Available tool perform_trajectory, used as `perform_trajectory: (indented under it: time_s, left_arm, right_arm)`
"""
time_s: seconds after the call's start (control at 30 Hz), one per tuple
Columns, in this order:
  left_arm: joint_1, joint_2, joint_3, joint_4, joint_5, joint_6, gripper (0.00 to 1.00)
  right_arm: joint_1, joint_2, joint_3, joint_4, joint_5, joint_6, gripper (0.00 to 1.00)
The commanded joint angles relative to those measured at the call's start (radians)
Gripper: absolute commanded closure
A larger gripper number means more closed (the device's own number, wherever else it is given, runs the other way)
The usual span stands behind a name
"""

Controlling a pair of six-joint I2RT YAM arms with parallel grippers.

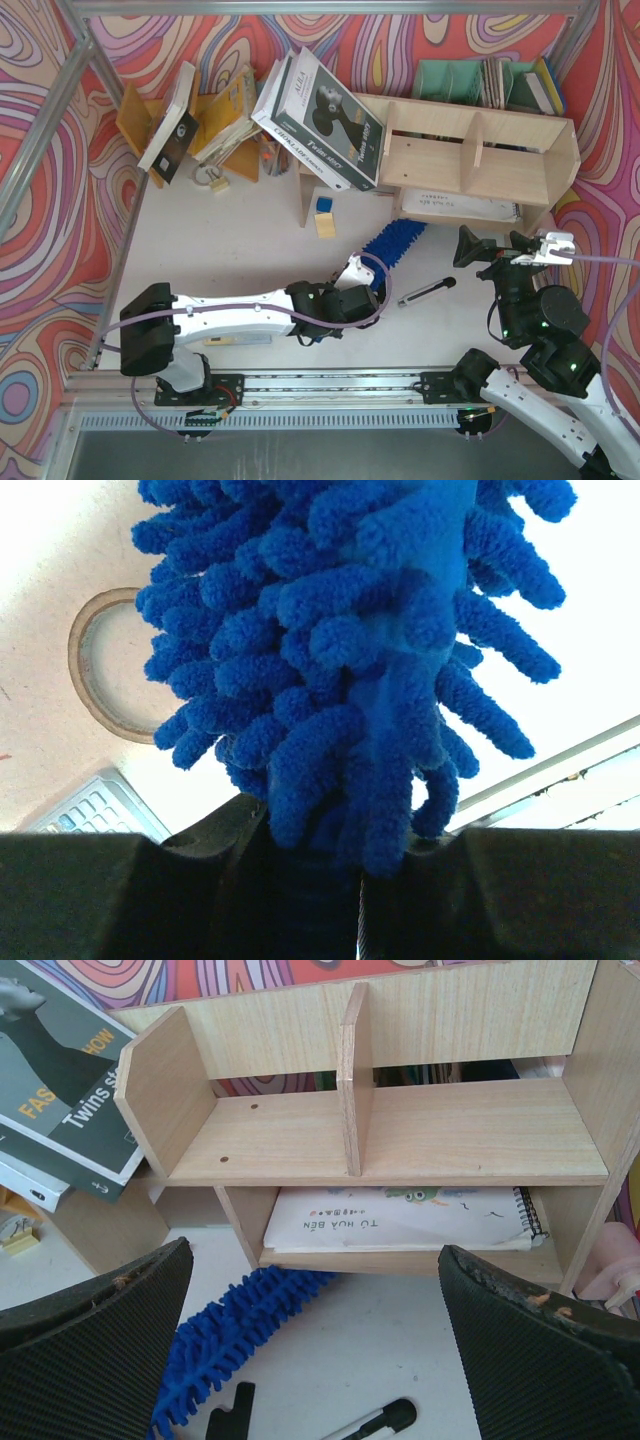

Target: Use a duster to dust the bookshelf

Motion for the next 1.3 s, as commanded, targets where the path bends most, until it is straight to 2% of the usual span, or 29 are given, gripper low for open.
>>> perform_trajectory:
  time_s: [0.0,0.2,0.37,0.7,1.03,1.27]
  left_arm:
    - [0.008,0.001,-0.005,0.000,-0.074,-0.039,1.00]
    - [0.008,0.045,-0.029,-0.062,-0.053,-0.129,1.00]
    - [-0.001,0.074,-0.020,-0.070,-0.030,-0.137,1.00]
    - [-0.003,0.101,0.005,-0.053,-0.014,-0.105,1.00]
    - [-0.057,0.050,0.077,-0.039,-0.079,-0.014,1.00]
    - [-0.061,0.026,0.083,0.100,-0.105,0.048,1.00]
  right_arm:
    - [0.004,-0.015,-0.002,0.022,0.014,-0.009,0.01]
    - [0.004,-0.017,-0.002,0.021,0.016,-0.007,0.01]
    - [0.004,-0.013,-0.001,0.026,0.015,-0.009,0.01]
    - [0.004,-0.017,-0.002,0.023,0.015,-0.006,0.01]
    - [0.004,-0.015,-0.002,0.034,0.016,-0.008,0.01]
    - [0.004,-0.014,-0.003,0.032,0.016,-0.009,0.01]
